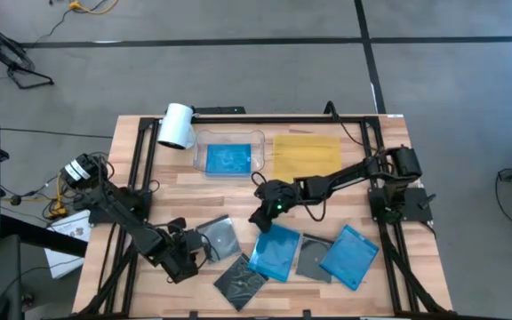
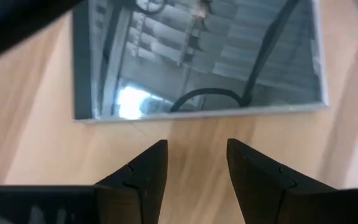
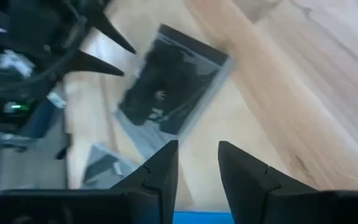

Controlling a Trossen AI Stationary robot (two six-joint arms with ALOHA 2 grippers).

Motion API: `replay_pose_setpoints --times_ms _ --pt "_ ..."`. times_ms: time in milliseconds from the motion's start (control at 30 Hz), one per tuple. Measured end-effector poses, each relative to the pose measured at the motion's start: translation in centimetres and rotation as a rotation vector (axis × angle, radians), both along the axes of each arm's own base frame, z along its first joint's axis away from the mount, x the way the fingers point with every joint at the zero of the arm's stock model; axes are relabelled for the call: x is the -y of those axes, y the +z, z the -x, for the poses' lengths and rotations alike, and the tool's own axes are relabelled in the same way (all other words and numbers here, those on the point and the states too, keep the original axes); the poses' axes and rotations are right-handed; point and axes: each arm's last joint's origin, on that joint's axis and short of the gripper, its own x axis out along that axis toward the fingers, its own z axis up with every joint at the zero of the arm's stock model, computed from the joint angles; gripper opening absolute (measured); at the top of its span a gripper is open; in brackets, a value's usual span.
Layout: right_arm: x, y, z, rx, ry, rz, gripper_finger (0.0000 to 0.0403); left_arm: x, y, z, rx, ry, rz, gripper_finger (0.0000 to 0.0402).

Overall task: Pick & place jewel cases by type
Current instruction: Put the left black CD case into the yellow bin

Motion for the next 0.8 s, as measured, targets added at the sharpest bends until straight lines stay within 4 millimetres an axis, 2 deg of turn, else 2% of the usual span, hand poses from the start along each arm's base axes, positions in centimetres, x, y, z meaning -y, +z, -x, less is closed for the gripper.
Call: replay_pose_setpoints --times_ms 133,300,433,800 --pt "-0.7 0.6 -1.1 0.011 0.001 0.021 0.0107 -0.2 -0.1 0.1 -0.001 0.019 -0.008 0.0160" --pt "-1.3 -1.2 -3.2 -0.041 -0.003 -0.066 0.0099 -0.5 -0.7 0.5 -0.018 0.046 -0.002 0.0160" --pt "-1.6 -0.2 -4.5 -0.015 0.096 -0.158 0.0093 -0.5 -0.7 0.5 -0.011 0.056 -0.001 0.0160" --pt "-1.1 -0.2 -4.5 -0.062 0.021 -0.191 0.0067 -0.5 -0.6 0.4 -0.003 0.049 -0.009 0.0160"
